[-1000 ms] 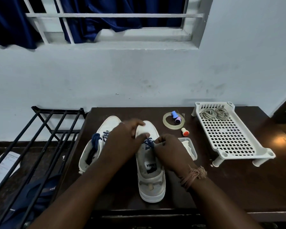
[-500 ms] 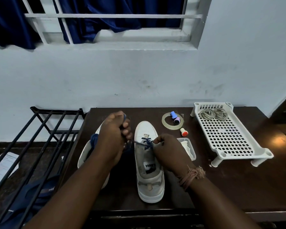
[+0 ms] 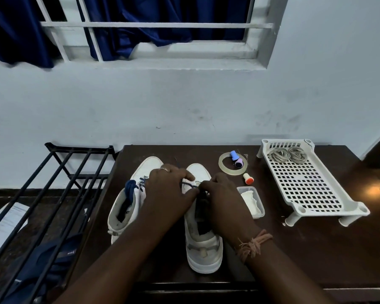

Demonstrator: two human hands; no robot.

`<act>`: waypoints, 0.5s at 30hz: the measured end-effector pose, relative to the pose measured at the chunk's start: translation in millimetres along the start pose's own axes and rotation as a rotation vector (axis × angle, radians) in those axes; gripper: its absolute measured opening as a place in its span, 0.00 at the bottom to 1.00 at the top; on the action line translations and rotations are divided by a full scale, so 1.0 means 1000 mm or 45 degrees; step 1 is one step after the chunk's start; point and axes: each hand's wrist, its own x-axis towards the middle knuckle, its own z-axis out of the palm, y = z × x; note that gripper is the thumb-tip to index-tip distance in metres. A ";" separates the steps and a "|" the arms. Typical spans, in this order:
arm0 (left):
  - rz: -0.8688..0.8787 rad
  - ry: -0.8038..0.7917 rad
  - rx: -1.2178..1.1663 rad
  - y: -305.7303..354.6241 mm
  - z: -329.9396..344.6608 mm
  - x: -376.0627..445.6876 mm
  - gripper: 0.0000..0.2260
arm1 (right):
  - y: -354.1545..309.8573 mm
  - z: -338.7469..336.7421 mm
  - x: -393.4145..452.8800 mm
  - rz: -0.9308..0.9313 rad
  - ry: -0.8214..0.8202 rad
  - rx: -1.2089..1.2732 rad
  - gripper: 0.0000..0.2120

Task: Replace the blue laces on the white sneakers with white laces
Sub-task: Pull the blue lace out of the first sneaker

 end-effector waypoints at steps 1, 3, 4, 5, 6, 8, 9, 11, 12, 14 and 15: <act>-0.030 -0.061 -0.072 0.001 0.001 -0.003 0.11 | 0.000 0.000 0.001 -0.017 -0.006 -0.046 0.08; -0.162 -0.152 -0.189 0.002 0.001 -0.006 0.04 | 0.000 0.001 0.002 -0.016 0.028 -0.075 0.07; -0.229 -0.176 -0.218 0.002 0.000 -0.007 0.03 | 0.000 0.002 0.002 -0.025 0.049 -0.076 0.07; -0.267 -0.186 -0.227 0.000 0.000 -0.007 0.03 | 0.000 0.003 0.003 -0.035 0.052 -0.086 0.07; -0.291 -0.199 -0.216 -0.001 -0.001 -0.007 0.04 | -0.001 0.004 0.003 -0.037 0.045 -0.103 0.07; -0.348 -0.212 -0.172 -0.002 -0.004 -0.006 0.04 | -0.001 0.006 0.004 -0.002 0.105 -0.128 0.06; -0.383 -0.224 -0.170 -0.003 -0.005 -0.004 0.05 | -0.001 0.005 0.004 0.055 0.182 -0.130 0.06; -0.461 -0.275 -0.211 -0.005 -0.006 -0.002 0.07 | 0.000 -0.001 0.005 0.216 0.329 -0.121 0.05; -0.500 -0.312 -0.241 -0.005 -0.005 -0.001 0.08 | 0.001 -0.002 0.005 0.277 0.355 -0.119 0.05; -0.526 -0.353 -0.279 -0.005 -0.003 0.000 0.08 | 0.001 -0.003 0.006 0.276 0.358 -0.085 0.07; -0.528 -0.367 -0.292 -0.005 -0.003 0.000 0.08 | -0.001 -0.002 0.006 0.222 0.340 -0.066 0.11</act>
